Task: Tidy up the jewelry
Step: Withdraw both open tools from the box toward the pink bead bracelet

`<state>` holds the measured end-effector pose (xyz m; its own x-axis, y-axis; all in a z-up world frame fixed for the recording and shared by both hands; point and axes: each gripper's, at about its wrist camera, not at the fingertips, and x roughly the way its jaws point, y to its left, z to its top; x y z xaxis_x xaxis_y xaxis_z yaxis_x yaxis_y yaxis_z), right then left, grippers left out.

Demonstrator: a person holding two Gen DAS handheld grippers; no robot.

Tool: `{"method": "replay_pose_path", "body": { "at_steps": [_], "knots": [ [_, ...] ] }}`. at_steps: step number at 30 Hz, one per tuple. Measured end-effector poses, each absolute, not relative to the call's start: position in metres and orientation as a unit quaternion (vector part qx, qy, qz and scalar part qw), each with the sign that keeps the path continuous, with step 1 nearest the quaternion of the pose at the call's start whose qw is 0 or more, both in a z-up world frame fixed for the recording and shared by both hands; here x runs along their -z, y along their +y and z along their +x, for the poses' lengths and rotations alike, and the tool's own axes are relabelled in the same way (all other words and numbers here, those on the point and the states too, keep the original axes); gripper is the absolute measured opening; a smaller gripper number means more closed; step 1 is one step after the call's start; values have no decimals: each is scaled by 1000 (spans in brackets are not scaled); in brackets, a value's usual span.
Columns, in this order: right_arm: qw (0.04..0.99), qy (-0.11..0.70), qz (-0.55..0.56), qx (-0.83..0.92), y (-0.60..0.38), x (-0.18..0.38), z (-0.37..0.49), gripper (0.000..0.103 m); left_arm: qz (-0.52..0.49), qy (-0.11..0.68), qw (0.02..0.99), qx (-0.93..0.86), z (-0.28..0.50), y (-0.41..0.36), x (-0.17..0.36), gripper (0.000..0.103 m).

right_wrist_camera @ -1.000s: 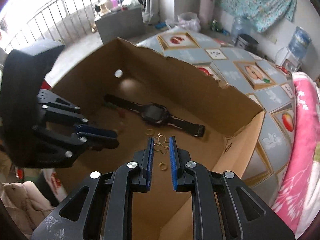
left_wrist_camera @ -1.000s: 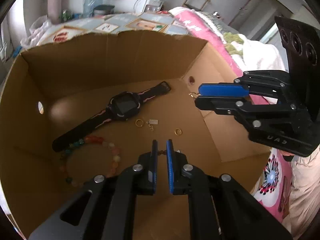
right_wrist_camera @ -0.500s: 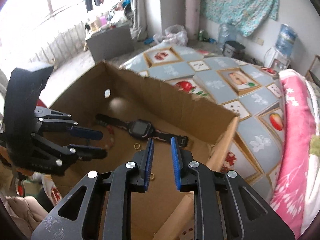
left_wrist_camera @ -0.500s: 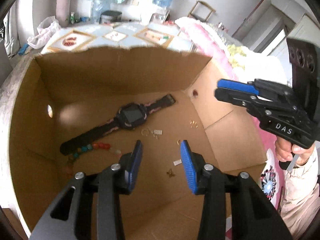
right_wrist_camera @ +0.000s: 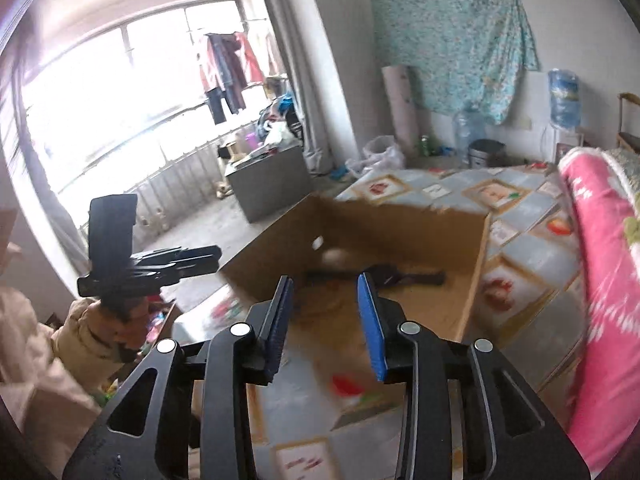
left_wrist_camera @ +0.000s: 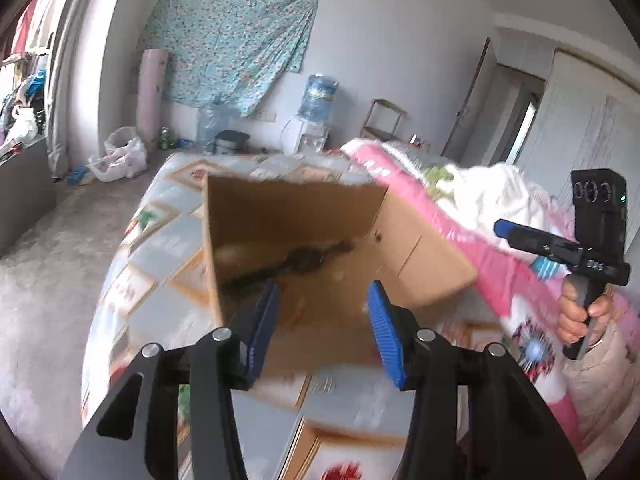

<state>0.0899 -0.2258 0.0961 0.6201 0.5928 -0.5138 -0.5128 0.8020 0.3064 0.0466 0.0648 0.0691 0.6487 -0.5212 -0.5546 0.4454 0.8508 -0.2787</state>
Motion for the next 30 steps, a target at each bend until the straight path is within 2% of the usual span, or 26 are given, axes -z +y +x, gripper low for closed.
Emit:
{"method": "replay_pose_path", "body": {
  "at_steps": [7, 13, 20, 30],
  "knots": [
    [866, 417, 114, -250, -187, -9, 84, 35, -46, 393, 884, 249, 32, 43, 3, 45],
    [877, 444, 71, -166, -165, 19, 78, 33, 16, 395, 882, 257, 38, 1, 33, 45],
    [880, 449, 53, -143, -157, 18, 82, 33, 57, 376, 886, 266, 50, -22, 44, 25],
    [878, 453, 63, -140, -158, 21, 80, 33, 90, 362, 891, 259, 53, -28, 52, 11]
  ]
}}
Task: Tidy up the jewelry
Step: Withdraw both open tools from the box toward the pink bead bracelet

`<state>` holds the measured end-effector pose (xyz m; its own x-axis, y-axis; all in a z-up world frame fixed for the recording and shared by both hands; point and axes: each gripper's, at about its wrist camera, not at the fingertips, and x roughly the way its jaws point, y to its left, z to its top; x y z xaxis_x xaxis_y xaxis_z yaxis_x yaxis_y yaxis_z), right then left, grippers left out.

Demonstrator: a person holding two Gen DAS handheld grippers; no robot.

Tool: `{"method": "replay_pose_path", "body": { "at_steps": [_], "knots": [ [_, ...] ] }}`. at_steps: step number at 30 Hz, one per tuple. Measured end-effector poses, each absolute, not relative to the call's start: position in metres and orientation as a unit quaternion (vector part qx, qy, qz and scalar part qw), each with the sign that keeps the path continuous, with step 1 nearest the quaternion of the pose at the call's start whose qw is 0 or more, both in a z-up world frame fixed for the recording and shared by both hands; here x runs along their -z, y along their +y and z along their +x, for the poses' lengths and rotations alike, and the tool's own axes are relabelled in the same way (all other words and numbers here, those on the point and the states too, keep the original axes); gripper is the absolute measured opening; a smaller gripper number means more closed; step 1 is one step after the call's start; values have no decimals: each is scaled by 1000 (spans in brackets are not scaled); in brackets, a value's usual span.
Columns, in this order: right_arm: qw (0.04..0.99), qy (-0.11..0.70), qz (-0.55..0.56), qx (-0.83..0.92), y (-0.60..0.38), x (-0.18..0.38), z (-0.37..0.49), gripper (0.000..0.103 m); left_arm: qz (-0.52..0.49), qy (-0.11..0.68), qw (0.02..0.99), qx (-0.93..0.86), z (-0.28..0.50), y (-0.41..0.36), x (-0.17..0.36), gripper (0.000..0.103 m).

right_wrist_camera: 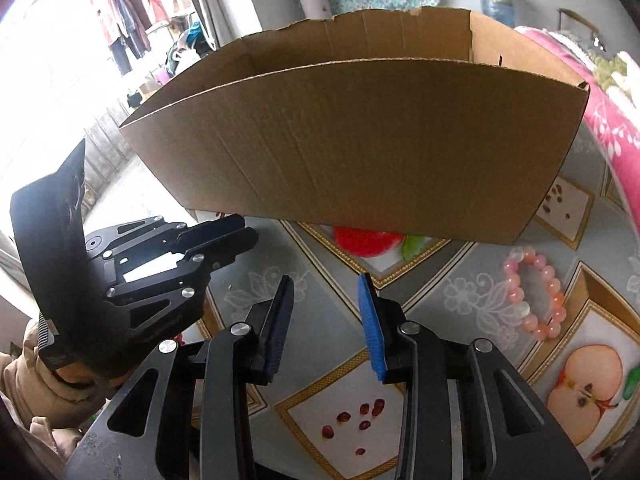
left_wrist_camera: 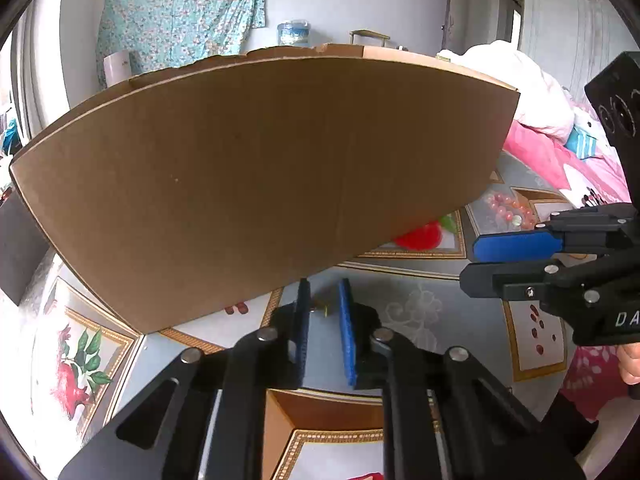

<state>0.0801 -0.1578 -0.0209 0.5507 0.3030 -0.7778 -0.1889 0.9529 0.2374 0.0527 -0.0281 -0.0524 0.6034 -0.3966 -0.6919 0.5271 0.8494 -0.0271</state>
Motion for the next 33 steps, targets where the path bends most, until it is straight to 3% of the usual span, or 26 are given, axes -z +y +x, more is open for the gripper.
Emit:
{"method": "replay_pose_path", "body": {
  "at_steps": [5, 16, 33],
  "knots": [
    [879, 449, 70, -144, -161, 28, 78, 33, 93, 361, 895, 246, 53, -24, 53, 0],
    [889, 418, 95, -159, -190, 20, 60, 33, 23, 347, 901, 259, 39, 9, 17, 0],
    [880, 418, 120, -191, -201, 29, 54, 33, 87, 397, 879, 251, 51, -29, 44, 10]
  ]
}}
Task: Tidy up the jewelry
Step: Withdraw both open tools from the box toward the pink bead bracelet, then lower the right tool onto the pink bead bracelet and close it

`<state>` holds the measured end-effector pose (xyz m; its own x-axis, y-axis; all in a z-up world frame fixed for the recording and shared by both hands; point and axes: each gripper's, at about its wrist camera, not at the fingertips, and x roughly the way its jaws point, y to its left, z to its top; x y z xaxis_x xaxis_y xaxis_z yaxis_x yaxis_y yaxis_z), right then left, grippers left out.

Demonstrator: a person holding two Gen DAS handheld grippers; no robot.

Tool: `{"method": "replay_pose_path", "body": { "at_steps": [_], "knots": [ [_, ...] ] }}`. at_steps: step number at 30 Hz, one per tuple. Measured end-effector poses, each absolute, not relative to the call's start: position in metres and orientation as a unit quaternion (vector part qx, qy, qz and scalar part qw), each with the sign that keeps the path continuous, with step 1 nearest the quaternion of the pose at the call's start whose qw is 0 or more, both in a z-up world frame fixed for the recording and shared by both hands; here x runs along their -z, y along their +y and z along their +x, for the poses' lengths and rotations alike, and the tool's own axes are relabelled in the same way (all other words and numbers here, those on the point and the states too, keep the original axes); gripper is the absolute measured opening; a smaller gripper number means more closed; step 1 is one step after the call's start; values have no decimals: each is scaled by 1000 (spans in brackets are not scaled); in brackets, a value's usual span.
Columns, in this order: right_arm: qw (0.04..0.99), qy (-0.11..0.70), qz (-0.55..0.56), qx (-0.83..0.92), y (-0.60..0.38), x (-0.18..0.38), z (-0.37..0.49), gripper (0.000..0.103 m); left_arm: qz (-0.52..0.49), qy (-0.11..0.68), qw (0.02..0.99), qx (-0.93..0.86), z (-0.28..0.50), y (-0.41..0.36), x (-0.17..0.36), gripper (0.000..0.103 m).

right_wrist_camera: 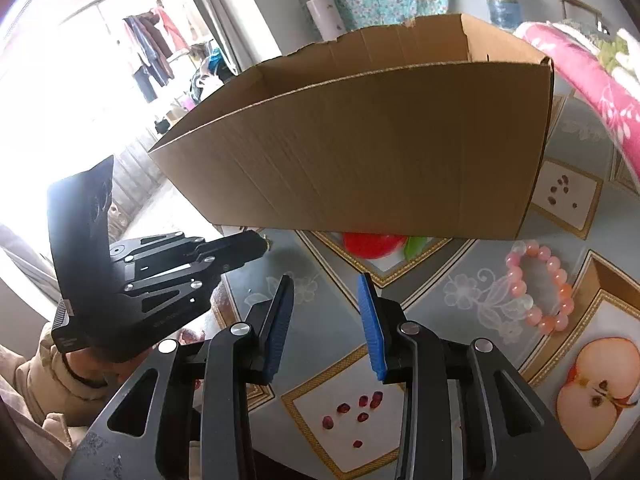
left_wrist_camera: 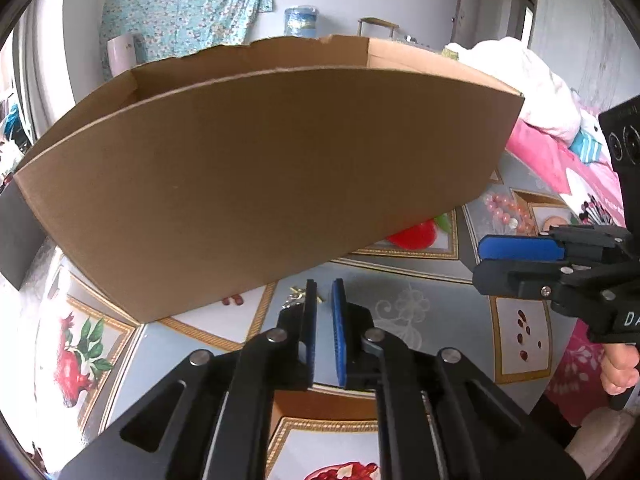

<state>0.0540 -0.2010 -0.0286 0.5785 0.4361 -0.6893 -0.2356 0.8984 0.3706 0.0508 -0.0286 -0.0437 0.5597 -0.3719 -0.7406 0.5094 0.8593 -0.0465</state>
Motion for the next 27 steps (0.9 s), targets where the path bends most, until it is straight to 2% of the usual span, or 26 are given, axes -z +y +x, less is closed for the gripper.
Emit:
{"method": "replay_pose_path", "body": {
  "at_steps": [4, 8, 16, 18, 20, 27],
  "knots": [
    [877, 419, 128, -197, -203, 30, 56, 33, 94, 403, 879, 238, 54, -29, 44, 14],
    [875, 420, 130, -203, -204, 33, 54, 33, 98, 395, 883, 232, 51, -28, 40, 22],
    [876, 418, 132, -200, -206, 28, 50, 33, 107, 396, 885, 218, 56, -29, 48, 22],
    [877, 417, 133, -198, -207, 28, 49, 33, 114, 391, 887, 219, 54, -30, 48, 17],
    [877, 418, 132, -196, -207, 28, 50, 33, 120, 386, 888, 218, 51, -31, 49, 4],
    [883, 413, 122, -187, -207, 18, 44, 33, 112, 388, 889, 218, 43, -20, 48, 1]
  ]
}}
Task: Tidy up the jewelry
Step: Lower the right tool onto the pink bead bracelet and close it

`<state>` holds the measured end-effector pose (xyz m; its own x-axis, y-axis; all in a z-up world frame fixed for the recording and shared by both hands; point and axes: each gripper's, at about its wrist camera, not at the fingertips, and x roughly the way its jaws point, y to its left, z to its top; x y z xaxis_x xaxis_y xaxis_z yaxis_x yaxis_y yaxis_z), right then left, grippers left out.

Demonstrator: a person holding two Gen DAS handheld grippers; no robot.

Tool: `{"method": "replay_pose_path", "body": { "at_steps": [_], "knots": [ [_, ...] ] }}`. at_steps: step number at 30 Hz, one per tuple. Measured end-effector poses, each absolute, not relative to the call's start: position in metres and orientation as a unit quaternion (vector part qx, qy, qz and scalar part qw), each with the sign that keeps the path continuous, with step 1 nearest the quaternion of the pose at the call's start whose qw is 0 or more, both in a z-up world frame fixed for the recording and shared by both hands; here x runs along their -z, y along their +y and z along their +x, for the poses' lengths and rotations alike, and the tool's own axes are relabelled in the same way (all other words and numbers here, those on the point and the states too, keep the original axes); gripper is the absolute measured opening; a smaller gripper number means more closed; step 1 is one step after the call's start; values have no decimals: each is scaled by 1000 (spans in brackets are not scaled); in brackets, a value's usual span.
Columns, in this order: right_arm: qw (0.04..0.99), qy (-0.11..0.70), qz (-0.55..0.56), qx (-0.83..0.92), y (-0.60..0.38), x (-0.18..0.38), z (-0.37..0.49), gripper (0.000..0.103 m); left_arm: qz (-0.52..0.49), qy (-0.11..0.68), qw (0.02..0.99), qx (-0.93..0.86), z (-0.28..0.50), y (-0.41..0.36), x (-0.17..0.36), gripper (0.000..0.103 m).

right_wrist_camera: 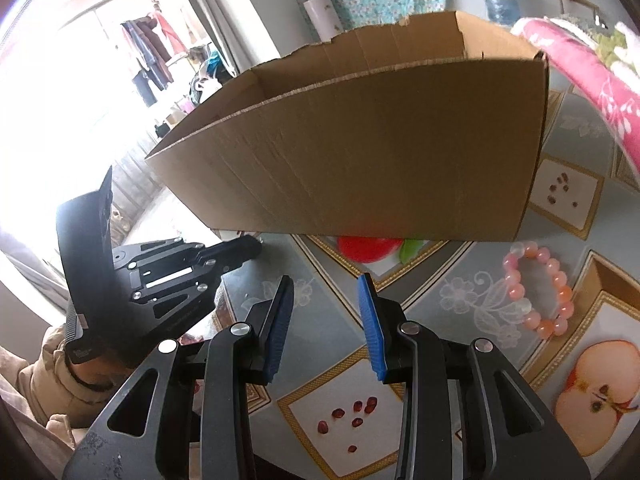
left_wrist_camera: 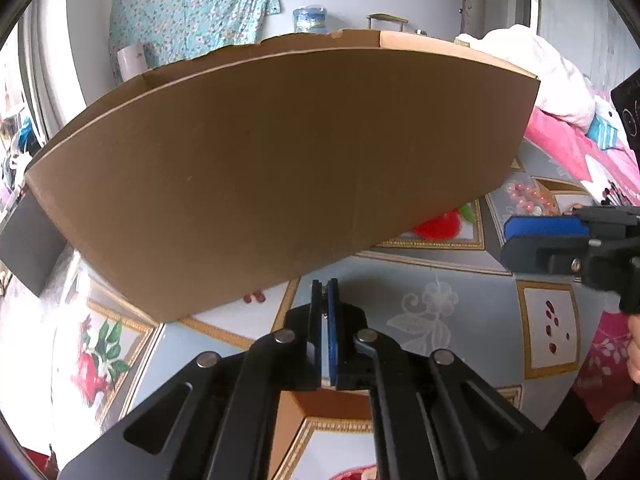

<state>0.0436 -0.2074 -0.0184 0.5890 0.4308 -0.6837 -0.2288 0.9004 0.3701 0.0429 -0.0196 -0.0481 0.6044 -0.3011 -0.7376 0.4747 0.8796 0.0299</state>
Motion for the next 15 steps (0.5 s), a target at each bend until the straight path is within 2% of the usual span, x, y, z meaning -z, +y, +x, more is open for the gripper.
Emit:
{"method": "replay_pose_path", "body": {
  "at_steps": [15],
  "knots": [
    [902, 412, 110, -74, -246, 3, 40, 34, 32, 377, 897, 228, 21, 17, 32, 1]
  ]
}}
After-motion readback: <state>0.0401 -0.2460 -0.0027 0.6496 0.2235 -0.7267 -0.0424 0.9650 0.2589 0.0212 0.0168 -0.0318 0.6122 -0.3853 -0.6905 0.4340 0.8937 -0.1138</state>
